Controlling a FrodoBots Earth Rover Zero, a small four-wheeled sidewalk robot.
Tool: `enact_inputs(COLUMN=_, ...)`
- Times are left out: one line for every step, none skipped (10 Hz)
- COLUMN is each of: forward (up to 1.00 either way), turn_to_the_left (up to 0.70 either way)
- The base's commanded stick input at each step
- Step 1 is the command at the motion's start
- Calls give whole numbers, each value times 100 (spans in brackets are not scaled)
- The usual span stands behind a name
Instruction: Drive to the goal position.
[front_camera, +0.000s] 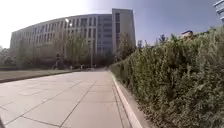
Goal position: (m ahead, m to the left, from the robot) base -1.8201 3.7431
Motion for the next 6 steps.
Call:
enact_inputs(forward=0, turn_to_the_left=0)
enact_inputs(forward=0, turn_to_the_left=0)
enact_inputs(forward=0, turn_to_the_left=0)
enact_inputs(forward=0, turn_to_the_left=0)
enact_inputs(forward=-1, turn_to_the_left=0)
enact_inputs(forward=-42, turn_to_the_left=0)
